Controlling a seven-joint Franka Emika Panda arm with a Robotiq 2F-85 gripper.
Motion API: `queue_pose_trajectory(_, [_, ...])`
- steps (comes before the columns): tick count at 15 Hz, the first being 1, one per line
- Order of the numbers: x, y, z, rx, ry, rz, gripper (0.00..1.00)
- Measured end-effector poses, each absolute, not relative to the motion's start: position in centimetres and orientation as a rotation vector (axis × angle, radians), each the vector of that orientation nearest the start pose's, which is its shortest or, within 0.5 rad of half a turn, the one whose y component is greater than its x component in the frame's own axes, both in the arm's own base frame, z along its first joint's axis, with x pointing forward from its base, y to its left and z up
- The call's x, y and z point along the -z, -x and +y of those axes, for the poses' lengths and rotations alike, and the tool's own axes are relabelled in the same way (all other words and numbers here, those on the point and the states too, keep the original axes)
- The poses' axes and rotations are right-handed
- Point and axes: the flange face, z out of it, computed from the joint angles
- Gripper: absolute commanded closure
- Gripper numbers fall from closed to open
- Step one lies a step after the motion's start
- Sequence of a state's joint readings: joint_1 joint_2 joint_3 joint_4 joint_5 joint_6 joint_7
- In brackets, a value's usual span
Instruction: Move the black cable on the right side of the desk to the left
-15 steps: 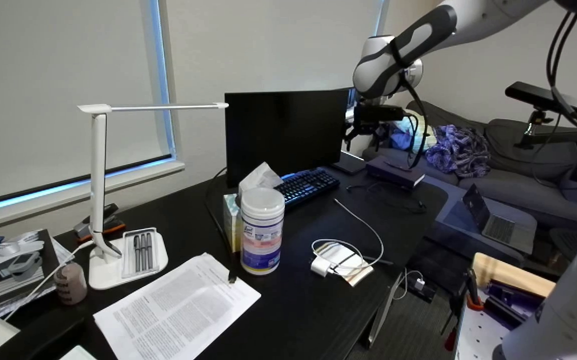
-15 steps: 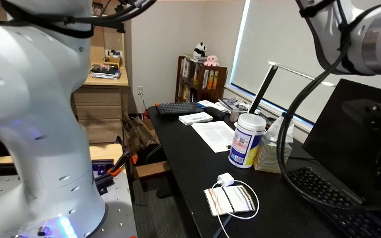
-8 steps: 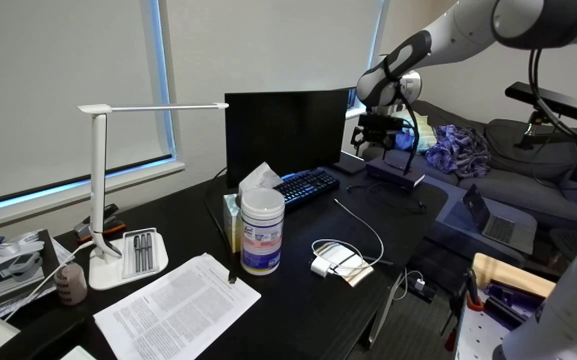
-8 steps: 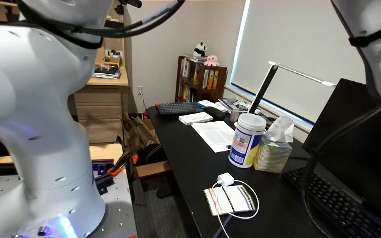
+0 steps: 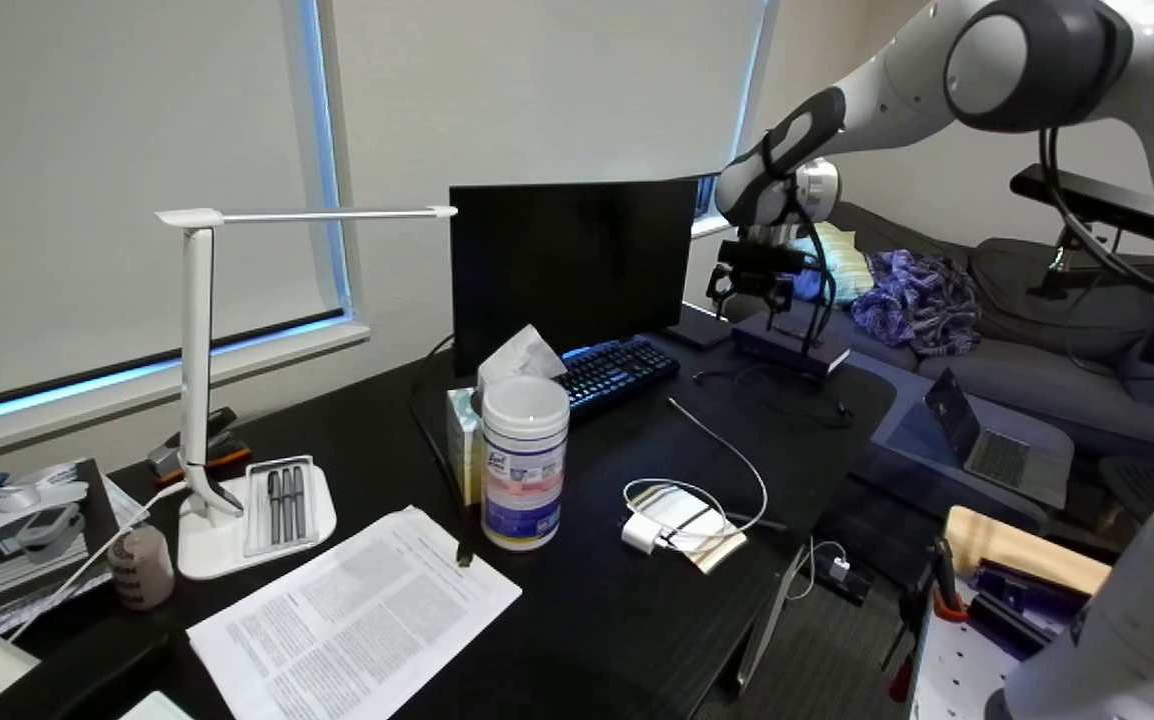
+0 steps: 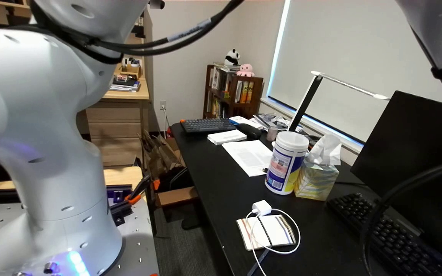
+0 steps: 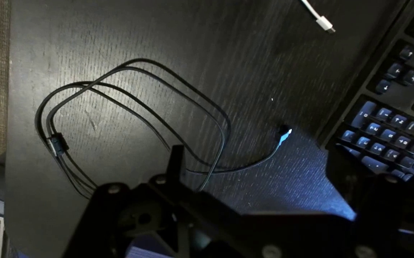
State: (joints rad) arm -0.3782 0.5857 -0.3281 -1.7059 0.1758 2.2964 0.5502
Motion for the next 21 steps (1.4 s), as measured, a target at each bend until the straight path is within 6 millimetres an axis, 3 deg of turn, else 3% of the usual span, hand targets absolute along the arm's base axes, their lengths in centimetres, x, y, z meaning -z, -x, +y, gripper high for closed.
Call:
queue_pose_trajectory(4, [-26.9,-53.2,-41.9,0.060,2.525,1.955,0.00])
queue_pose_trajectory(7, [-25.7,-52.7,-42.9,0.043,2.525,1.982,0.00])
queue_pose_trajectory(14, [-20.4,-51.9,-46.8,-0.019,2.551,2.021,0.00])
queue_pose_trajectory(21, [-15.0,-52.1,-49.1,-0.063,2.687,1.891,0.00])
